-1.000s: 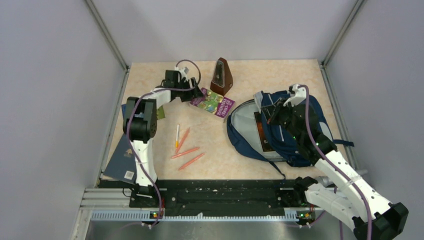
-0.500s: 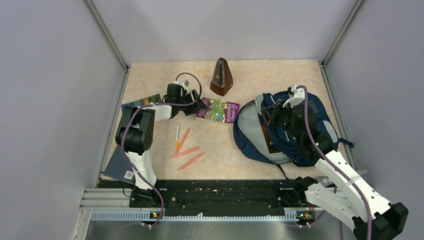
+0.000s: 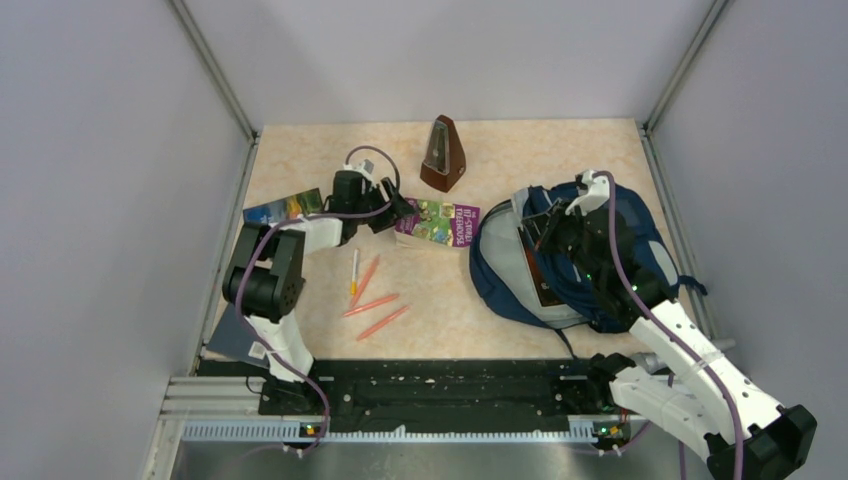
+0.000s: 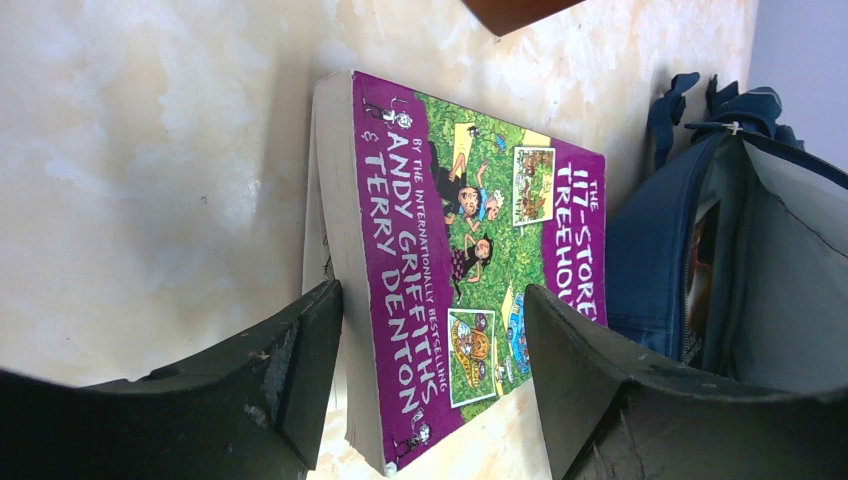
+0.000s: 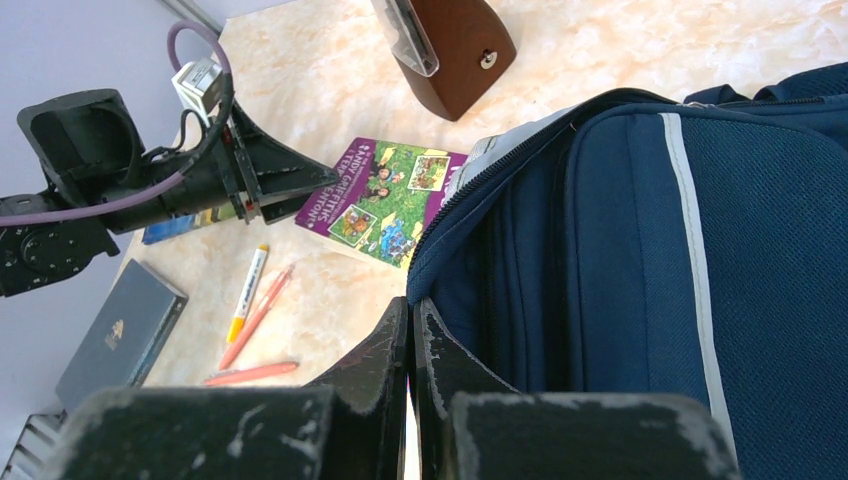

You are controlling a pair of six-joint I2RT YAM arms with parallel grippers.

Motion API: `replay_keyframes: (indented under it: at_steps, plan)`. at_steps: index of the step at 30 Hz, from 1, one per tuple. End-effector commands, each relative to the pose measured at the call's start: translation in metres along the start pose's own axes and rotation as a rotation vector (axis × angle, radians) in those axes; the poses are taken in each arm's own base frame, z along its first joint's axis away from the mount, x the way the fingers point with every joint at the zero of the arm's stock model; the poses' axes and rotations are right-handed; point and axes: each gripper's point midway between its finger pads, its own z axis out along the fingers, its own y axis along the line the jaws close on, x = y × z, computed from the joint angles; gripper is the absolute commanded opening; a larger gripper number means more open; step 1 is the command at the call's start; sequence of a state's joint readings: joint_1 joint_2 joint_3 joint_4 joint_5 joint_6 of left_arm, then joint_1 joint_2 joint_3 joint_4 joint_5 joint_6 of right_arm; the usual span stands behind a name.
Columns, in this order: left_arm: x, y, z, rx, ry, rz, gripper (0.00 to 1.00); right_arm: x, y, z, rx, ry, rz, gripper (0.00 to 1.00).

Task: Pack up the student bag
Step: Pick up the book from the center of the board.

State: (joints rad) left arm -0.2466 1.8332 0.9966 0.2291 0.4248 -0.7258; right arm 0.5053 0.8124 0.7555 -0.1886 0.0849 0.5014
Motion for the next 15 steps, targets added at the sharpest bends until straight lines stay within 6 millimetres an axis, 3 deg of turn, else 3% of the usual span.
replay_keyframes:
  at_steps: [1,8,15]
  plan:
    - [-0.001,-0.043,-0.013,0.128,-0.011,0.021,0.7,-0.046,0.026,-0.005,-0.092,-0.144,0.032,0.0]
    - [-0.004,-0.064,-0.024,0.272,-0.089,-0.103,0.66,-0.047,0.026,-0.006,-0.09,-0.146,0.033,0.0]
    - [0.001,-0.073,-0.018,0.379,-0.08,-0.183,0.63,-0.047,0.026,-0.007,-0.089,-0.146,0.034,0.0]
